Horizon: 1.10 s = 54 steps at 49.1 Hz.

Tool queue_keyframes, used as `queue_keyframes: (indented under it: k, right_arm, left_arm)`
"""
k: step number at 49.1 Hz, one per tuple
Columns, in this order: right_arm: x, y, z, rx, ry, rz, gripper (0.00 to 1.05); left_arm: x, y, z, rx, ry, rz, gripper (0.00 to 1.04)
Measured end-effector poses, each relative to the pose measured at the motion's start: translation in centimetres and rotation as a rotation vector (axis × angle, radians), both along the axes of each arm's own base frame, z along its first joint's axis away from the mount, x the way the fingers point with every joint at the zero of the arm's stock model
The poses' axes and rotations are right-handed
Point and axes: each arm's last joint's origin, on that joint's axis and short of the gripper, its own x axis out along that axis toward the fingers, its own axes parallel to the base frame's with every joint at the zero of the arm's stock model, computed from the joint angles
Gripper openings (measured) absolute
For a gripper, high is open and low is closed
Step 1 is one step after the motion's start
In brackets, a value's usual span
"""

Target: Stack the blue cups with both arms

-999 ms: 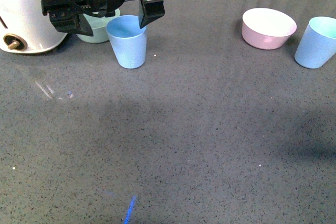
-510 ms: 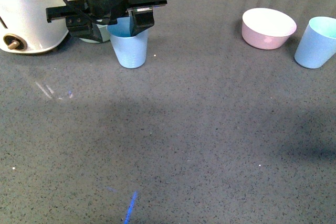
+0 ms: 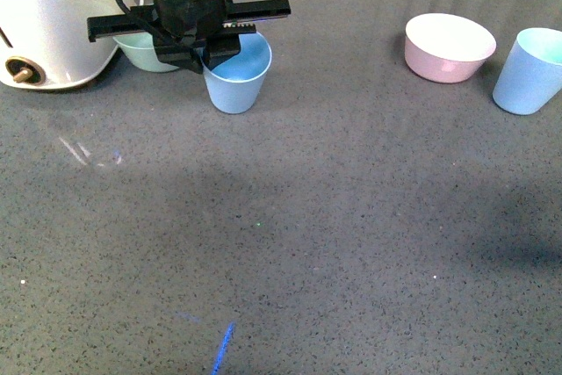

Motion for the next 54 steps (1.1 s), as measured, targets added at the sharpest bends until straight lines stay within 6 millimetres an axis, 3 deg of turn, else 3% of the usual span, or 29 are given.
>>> queue_keyframes:
  k: [10, 17, 28, 54]
  right_arm:
    - [0.0, 0.0, 0.0, 0.0, 0.0, 0.0, 0.96]
    - [0.0, 0.0, 0.0, 0.0, 0.0, 0.0, 0.96]
    - [0.0, 0.0, 0.0, 0.0, 0.0, 0.0, 0.96]
    - [0.0, 0.0, 0.0, 0.0, 0.0, 0.0, 0.96]
  left_arm:
    - [-3.5, -1.8, 1.5, -0.023, 0.033, -0.093, 0.02]
    - [-6.1, -4.4, 2.8, -0.116, 0.061, -0.146, 0.02]
    - [-8.2, -7.4, 2.8, -0.171, 0.086, -0.188, 0.02]
    - [-8.3, -9.6, -0.5, -0.168, 0.151, -0.184, 0.02]
